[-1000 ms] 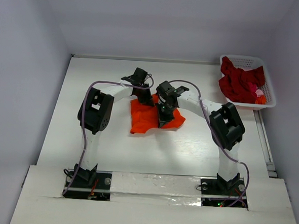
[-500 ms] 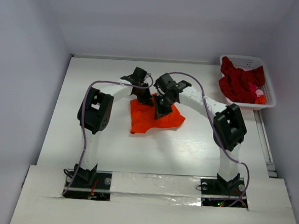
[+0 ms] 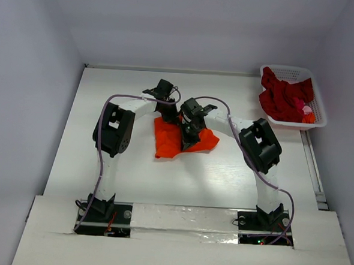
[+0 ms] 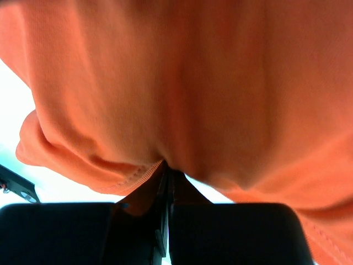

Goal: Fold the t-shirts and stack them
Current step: Fold the long partially folded tshirt into a neat square

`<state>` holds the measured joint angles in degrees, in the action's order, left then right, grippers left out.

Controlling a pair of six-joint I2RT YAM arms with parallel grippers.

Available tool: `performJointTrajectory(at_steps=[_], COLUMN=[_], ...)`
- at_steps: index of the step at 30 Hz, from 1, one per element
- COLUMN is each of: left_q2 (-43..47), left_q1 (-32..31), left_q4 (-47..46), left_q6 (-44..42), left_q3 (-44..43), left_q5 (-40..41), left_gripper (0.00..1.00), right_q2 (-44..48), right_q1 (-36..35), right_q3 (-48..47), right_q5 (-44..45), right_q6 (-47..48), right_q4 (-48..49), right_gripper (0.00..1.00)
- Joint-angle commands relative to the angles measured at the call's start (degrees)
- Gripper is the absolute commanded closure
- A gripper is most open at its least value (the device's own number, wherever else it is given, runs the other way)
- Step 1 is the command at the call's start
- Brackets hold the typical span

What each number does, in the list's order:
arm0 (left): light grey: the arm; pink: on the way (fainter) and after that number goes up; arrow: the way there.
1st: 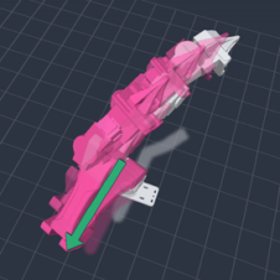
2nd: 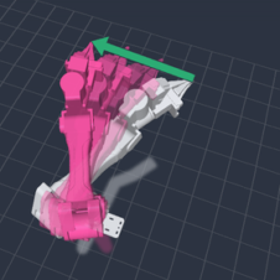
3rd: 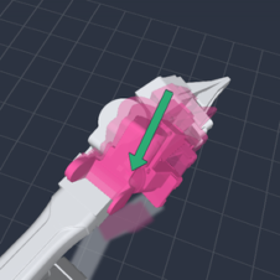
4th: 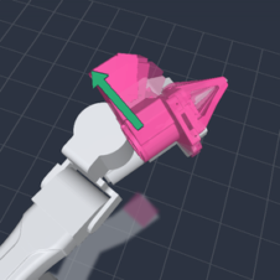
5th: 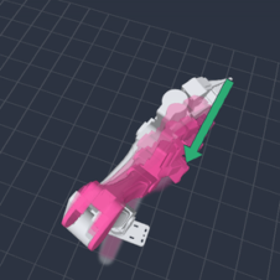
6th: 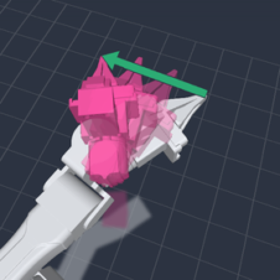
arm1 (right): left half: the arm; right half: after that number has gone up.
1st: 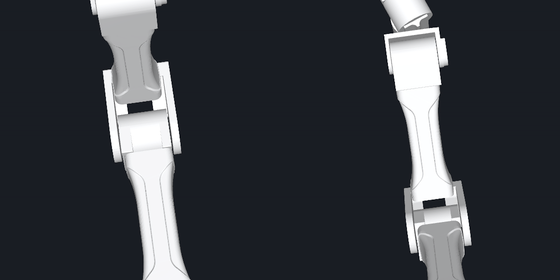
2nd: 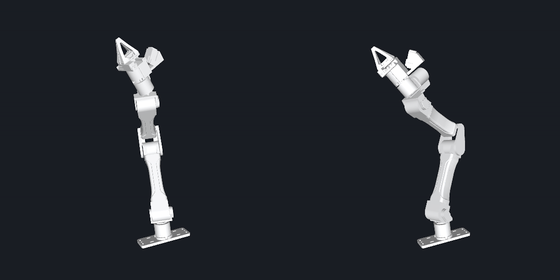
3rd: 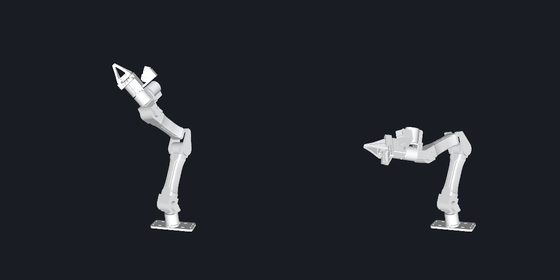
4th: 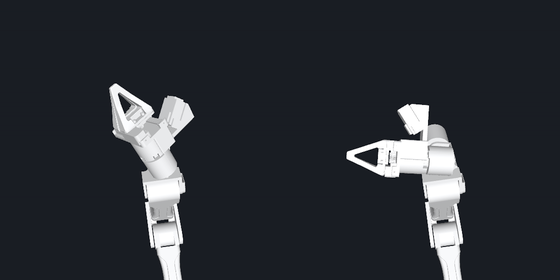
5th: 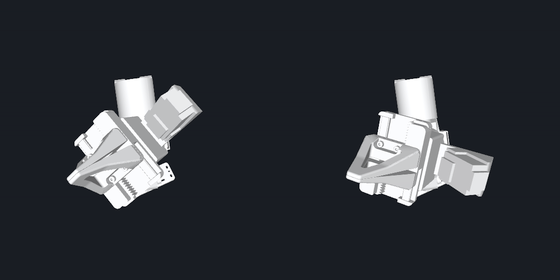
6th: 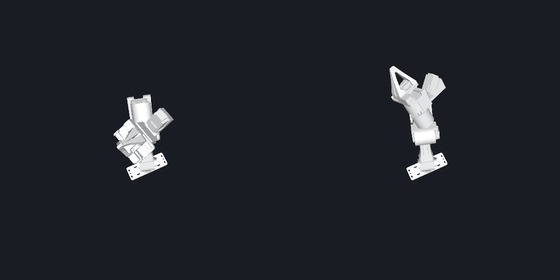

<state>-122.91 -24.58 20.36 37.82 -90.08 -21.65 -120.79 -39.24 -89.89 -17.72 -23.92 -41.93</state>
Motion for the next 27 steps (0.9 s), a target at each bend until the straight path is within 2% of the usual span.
performJointTrajectory(at_steps=[1,5,13,17,22,27], left_q2=[0.66,1.71,6.80,8.74,11.64,13.83], left_q1=[0.23,0.23,0.84,1.46,2.08,2.61], left_q4=[-0.32,0.47,6.71,8.82,7.86,4.09], left_q6=[-0.29,-0.29,-1.17,-1.44,-1.96,-2.05], left_q3=[-2.11,-3.43,-12.65,-16.43,-10.83,0.42], left_q5=[0.47,0.20,2.40,3.10,6.27,8.11], left_gripper=[1.00,1.00,1.00,1.00,1.00,1.00], right_q2=[0.11,4.33,12.07,12.42,4.90,-3.30], right_q1=[-1.01,-1.01,-1.01,3.36,7.78,9.54], right_q3=[3.13,3.23,-5.47,-8.72,-12.58,-19.08], right_q5=[-1.62,-0.13,5.67,4.89,6.11,5.59], right_q6=[0.55,0.19,-0.25,-1.04,-0.52,0.72], right_q4=[1.06,0.37,-6.40,-7.55,-6.05,-6.59], right_gripper=[1.00,1.00,1.00,1.00,1.00,1.00])
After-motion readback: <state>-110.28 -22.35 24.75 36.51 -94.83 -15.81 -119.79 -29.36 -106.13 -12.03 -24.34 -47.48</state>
